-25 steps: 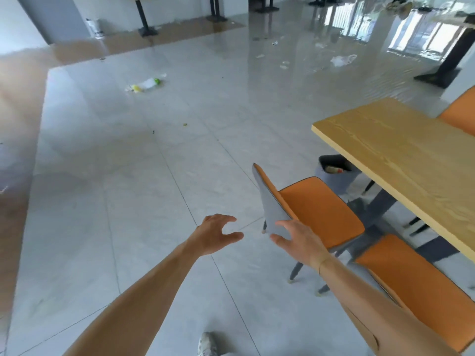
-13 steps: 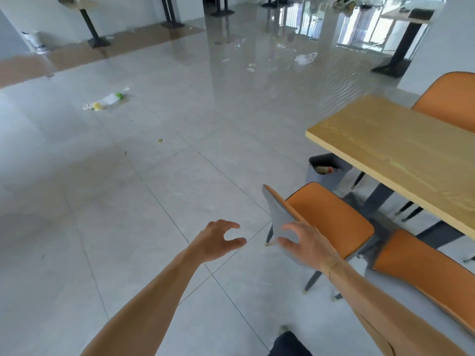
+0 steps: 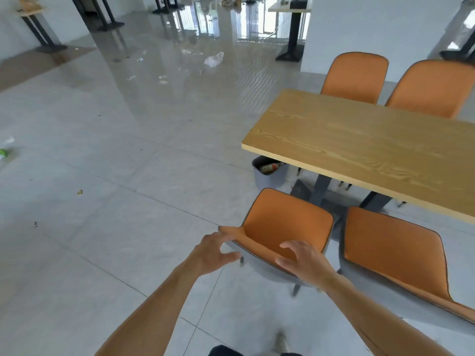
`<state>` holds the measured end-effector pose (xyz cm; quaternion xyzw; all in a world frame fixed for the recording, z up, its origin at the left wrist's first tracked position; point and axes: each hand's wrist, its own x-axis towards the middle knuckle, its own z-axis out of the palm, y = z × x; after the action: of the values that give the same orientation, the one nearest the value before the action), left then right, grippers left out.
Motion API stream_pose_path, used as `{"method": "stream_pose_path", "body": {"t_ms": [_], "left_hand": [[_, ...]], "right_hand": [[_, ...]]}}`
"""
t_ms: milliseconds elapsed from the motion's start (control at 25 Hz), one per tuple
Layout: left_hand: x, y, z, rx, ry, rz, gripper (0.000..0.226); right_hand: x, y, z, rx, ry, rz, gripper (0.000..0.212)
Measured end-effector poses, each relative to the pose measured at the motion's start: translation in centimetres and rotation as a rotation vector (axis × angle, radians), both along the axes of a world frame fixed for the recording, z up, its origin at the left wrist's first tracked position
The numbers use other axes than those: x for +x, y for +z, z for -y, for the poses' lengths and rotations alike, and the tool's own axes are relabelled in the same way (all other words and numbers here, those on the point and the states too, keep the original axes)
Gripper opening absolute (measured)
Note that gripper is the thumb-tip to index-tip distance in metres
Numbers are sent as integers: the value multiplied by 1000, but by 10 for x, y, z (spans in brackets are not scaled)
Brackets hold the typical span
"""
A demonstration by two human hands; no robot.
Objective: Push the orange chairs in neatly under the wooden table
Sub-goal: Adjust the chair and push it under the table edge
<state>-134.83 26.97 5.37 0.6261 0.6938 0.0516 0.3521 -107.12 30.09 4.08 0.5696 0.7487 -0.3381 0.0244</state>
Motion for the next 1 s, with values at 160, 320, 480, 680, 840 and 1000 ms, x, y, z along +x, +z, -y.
{"method": "stream_pose_path", "body": {"t_ms": [160, 320, 480, 680, 840, 1000], "left_hand": [[-16, -26, -47, -58, -182, -16, 71], [-25, -52, -88, -89, -343, -6, 72], [-20, -73, -99, -153, -503, -26, 84], [-15, -86, -100, -55, -594, -114, 87], [-20, -88, -94, 32, -566, -68, 91], [-24, -91, -91, 82, -550, -31, 90]], "right_hand": [[-6, -17, -2, -68, -157, 64, 60], [-15, -33, 9, -124, -373, 111, 54], [-23, -45, 34, -136, -543, 96, 64], [-38, -59, 53, -12, -548, 161, 97], [-48, -64, 40, 18, -512, 228, 95], [-40, -68, 32, 28, -486, 227, 96]]}}
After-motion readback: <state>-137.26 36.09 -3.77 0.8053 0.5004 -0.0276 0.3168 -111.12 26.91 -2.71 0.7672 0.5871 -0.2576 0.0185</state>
